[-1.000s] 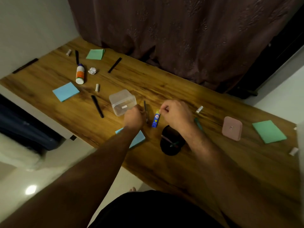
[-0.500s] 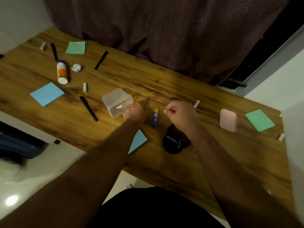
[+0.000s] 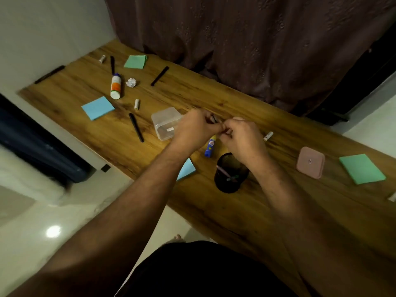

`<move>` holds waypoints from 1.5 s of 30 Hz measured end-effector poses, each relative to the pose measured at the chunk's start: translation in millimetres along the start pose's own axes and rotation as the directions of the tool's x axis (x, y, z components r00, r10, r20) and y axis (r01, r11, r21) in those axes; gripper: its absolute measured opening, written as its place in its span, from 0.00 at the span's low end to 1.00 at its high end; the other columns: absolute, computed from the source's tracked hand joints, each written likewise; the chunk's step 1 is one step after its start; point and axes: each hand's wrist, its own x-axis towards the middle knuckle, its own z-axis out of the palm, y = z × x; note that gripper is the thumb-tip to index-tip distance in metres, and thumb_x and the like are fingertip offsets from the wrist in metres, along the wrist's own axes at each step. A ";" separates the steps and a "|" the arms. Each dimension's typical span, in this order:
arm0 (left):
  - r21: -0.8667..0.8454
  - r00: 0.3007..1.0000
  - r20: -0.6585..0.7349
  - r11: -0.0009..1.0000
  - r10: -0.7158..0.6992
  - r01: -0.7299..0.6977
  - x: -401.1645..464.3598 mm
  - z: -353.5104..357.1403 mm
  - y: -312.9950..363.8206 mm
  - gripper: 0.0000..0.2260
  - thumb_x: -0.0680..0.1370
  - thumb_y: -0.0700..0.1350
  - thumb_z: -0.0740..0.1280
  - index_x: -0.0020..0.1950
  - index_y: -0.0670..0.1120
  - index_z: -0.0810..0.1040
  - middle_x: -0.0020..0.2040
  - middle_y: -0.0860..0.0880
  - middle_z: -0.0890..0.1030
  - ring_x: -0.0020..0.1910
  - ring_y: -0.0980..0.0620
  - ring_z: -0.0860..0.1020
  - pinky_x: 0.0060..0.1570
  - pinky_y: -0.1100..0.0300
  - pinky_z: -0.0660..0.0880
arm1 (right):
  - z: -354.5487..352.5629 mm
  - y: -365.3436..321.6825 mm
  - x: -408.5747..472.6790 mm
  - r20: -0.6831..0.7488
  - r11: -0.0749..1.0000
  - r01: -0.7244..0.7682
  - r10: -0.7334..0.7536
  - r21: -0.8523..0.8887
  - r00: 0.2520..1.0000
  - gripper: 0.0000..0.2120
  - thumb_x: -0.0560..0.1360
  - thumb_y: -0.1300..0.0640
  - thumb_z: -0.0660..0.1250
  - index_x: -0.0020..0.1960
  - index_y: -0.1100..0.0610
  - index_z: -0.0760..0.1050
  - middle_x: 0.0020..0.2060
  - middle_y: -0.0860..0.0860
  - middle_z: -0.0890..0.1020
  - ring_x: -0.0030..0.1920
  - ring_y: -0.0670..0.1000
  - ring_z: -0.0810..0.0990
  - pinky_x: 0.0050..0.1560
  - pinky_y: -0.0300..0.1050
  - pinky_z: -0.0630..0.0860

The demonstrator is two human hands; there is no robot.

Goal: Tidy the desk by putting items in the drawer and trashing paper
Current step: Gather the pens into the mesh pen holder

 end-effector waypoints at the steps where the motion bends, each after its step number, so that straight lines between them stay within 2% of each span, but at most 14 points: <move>1: -0.058 1.000 0.005 0.998 0.011 -0.011 -6.9 2.1 2.8 0.09 0.71 0.53 0.74 0.41 0.48 0.83 0.37 0.52 0.83 0.36 0.53 0.79 0.41 0.49 0.80 | -5.1 3.1 -5.4 0.004 0.999 0.002 -0.002 0.035 1.000 0.06 0.72 0.57 0.72 0.48 0.57 0.81 0.42 0.49 0.77 0.40 0.48 0.76 0.39 0.39 0.68; 4: -0.193 1.000 0.002 0.981 0.003 -0.002 -29.2 15.1 0.2 0.09 0.71 0.54 0.75 0.44 0.50 0.82 0.37 0.54 0.81 0.35 0.56 0.77 0.40 0.52 0.77 | -15.6 17.7 -22.4 0.092 0.997 -0.041 0.035 0.060 0.995 0.04 0.72 0.55 0.73 0.45 0.53 0.80 0.40 0.46 0.77 0.40 0.45 0.74 0.37 0.39 0.67; 8: -0.292 0.995 -0.063 0.954 -0.082 0.061 -51.6 33.8 -17.1 0.10 0.72 0.58 0.72 0.39 0.53 0.80 0.38 0.49 0.83 0.36 0.52 0.79 0.41 0.48 0.79 | -5.9 31.5 -42.0 0.237 0.991 -0.124 0.130 -0.042 0.963 0.06 0.71 0.53 0.73 0.42 0.51 0.77 0.39 0.45 0.80 0.42 0.48 0.79 0.39 0.47 0.79; 11: -0.304 0.983 -0.054 0.940 -0.176 0.151 -64.0 38.6 -26.6 0.10 0.76 0.55 0.69 0.41 0.50 0.79 0.41 0.44 0.83 0.36 0.48 0.79 0.33 0.56 0.74 | 4.9 29.5 -47.5 0.272 0.987 -0.057 0.097 -0.153 0.957 0.05 0.72 0.52 0.72 0.45 0.50 0.77 0.41 0.47 0.82 0.46 0.52 0.80 0.41 0.47 0.77; 13: -0.284 0.976 -0.036 0.938 -0.216 0.197 -71.0 39.5 -32.2 0.08 0.77 0.53 0.68 0.42 0.50 0.78 0.41 0.46 0.82 0.36 0.50 0.80 0.33 0.58 0.73 | 7.6 27.1 -47.6 0.298 0.988 -0.055 0.096 -0.146 0.950 0.06 0.74 0.54 0.71 0.51 0.49 0.79 0.46 0.48 0.83 0.50 0.52 0.80 0.45 0.45 0.76; 16: -0.284 0.968 0.032 0.926 -0.250 0.249 -75.6 41.1 -40.9 0.05 0.78 0.49 0.68 0.46 0.49 0.78 0.43 0.49 0.82 0.37 0.52 0.80 0.35 0.58 0.73 | 7.0 25.0 -48.2 0.286 0.988 -0.078 0.115 -0.136 0.951 0.09 0.76 0.54 0.68 0.56 0.49 0.79 0.51 0.48 0.83 0.53 0.51 0.80 0.49 0.48 0.79; 22: -0.354 0.966 0.062 0.900 -0.249 0.255 -66.9 39.8 -53.7 0.04 0.79 0.48 0.66 0.49 0.49 0.78 0.45 0.49 0.81 0.38 0.56 0.79 0.35 0.63 0.73 | -4.5 28.1 -41.5 0.121 0.982 -0.178 0.185 -0.063 0.975 0.11 0.75 0.49 0.69 0.56 0.49 0.78 0.51 0.46 0.83 0.50 0.49 0.81 0.44 0.45 0.79; 26: -0.380 0.957 0.161 0.880 -0.242 0.286 -49.9 29.7 -65.8 0.06 0.78 0.50 0.67 0.50 0.49 0.78 0.47 0.50 0.81 0.40 0.56 0.79 0.40 0.59 0.76 | -5.8 31.6 -32.9 0.308 0.903 -0.421 0.425 -0.082 0.851 0.17 0.76 0.48 0.68 0.62 0.53 0.76 0.55 0.51 0.81 0.50 0.50 0.77 0.45 0.43 0.74; 29: -0.363 0.931 0.302 0.879 -0.203 0.310 -38.2 25.4 -75.2 0.04 0.79 0.50 0.67 0.49 0.50 0.78 0.47 0.46 0.81 0.43 0.52 0.80 0.39 0.58 0.76 | 3.9 31.1 -31.6 0.407 0.835 -0.546 0.520 -0.060 0.751 0.12 0.78 0.54 0.66 0.60 0.56 0.77 0.47 0.52 0.80 0.43 0.51 0.80 0.46 0.51 0.82; 34: -0.378 0.876 0.473 0.876 -0.096 0.300 -22.0 23.9 -84.6 0.06 0.79 0.48 0.66 0.54 0.49 0.79 0.47 0.49 0.81 0.48 0.52 0.80 0.39 0.64 0.76 | 11.1 16.1 -11.7 0.366 0.839 -0.531 0.534 -0.120 0.762 0.07 0.78 0.56 0.66 0.43 0.57 0.78 0.40 0.54 0.80 0.41 0.56 0.81 0.40 0.50 0.81; 36: -0.436 0.879 0.476 0.860 -0.031 0.267 -13.4 13.7 -84.7 0.05 0.81 0.47 0.64 0.51 0.49 0.79 0.46 0.50 0.81 0.46 0.56 0.79 0.40 0.66 0.76 | 11.3 10.3 4.6 0.315 0.817 -0.573 0.561 -0.066 0.765 0.07 0.77 0.56 0.67 0.44 0.57 0.80 0.39 0.55 0.81 0.40 0.56 0.81 0.42 0.53 0.82; 40: -0.451 0.904 0.428 0.871 0.020 0.194 14.3 -17.7 -84.3 0.09 0.82 0.48 0.60 0.44 0.52 0.77 0.40 0.53 0.77 0.43 0.56 0.76 0.47 0.57 0.77 | 11.5 -6.1 38.7 0.223 0.791 -0.611 0.591 0.029 0.775 0.06 0.77 0.55 0.67 0.44 0.57 0.80 0.38 0.55 0.80 0.39 0.57 0.81 0.41 0.53 0.81; 42: -0.455 0.904 0.426 0.870 0.025 0.190 31.9 -34.8 -78.8 0.09 0.83 0.50 0.59 0.47 0.52 0.76 0.45 0.50 0.78 0.47 0.54 0.77 0.51 0.53 0.78 | 14.6 -13.6 56.1 0.157 0.786 -0.614 0.599 0.075 0.786 0.08 0.77 0.55 0.67 0.41 0.56 0.78 0.36 0.55 0.79 0.37 0.58 0.81 0.40 0.52 0.81; 45: -0.498 0.920 0.390 0.834 -0.029 0.237 57.5 -55.7 -67.2 0.11 0.83 0.52 0.57 0.57 0.49 0.76 0.55 0.51 0.78 0.54 0.55 0.76 0.55 0.52 0.77 | 25.9 -19.6 84.1 0.067 0.743 -0.647 0.646 0.173 0.760 0.04 0.76 0.54 0.68 0.49 0.54 0.79 0.41 0.55 0.81 0.40 0.59 0.83 0.44 0.59 0.82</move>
